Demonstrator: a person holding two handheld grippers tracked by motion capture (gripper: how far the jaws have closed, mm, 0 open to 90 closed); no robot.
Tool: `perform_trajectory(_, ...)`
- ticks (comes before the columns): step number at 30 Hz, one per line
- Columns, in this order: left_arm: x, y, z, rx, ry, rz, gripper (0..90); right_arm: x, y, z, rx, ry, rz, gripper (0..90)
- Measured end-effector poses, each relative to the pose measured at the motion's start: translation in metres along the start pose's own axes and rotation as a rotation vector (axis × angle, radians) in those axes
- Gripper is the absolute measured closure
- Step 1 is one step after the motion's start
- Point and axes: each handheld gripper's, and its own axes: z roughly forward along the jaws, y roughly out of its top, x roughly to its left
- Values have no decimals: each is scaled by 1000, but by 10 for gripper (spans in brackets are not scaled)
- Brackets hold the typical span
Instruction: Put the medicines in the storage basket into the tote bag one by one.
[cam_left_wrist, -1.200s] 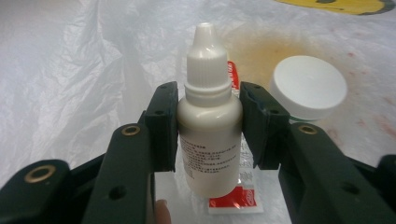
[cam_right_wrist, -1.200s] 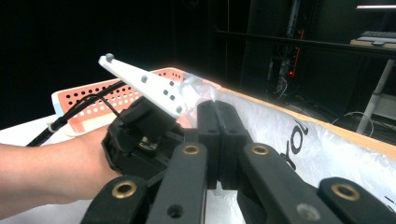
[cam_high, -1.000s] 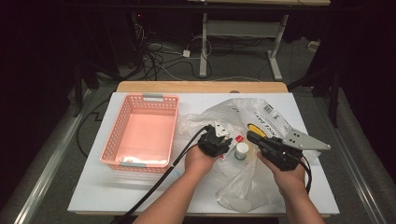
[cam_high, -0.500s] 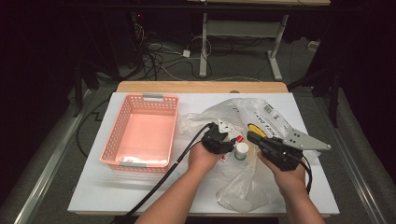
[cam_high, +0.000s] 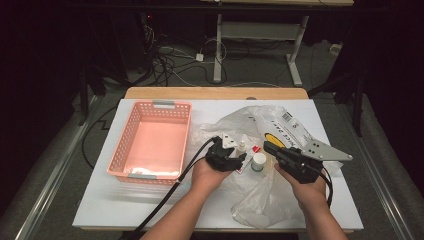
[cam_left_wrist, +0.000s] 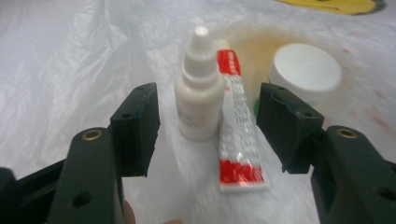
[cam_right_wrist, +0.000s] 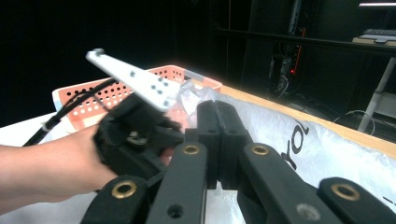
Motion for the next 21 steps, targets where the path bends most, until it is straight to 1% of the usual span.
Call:
perform_trajectory(5,-7,-20,-20,-9,-21,11,367,1,0,0,2,-1,-3,900)
perform_trajectory(7,-10,-29,-27,-3,-18,10,345,2,0,1,9,-1,0,900)
perform_trajectory(9,-12,-38,-34,2,-27,-2,345,2,-1,1,13,-3,-2,900)
perform_trajectory(12,-16,-49,-43,17,-32,13,320,3,-1,1,18,-3,-4,900)
perform_trajectory(14,-19,-56,-49,30,-29,22,319,3,-1,2,18,-3,-5,900)
perform_trajectory(16,-20,-62,-53,41,-20,23,291,3,-2,2,23,-4,-6,900)
perform_trajectory(18,-21,-67,-54,40,-3,23,284,2,-2,3,23,-4,-6,900)
perform_trajectory(20,-20,-70,-51,52,3,16,274,2,-3,4,30,-6,-3,900)
perform_trajectory(21,-19,-71,-49,58,5,2,259,2,-3,4,28,-6,-7,900)
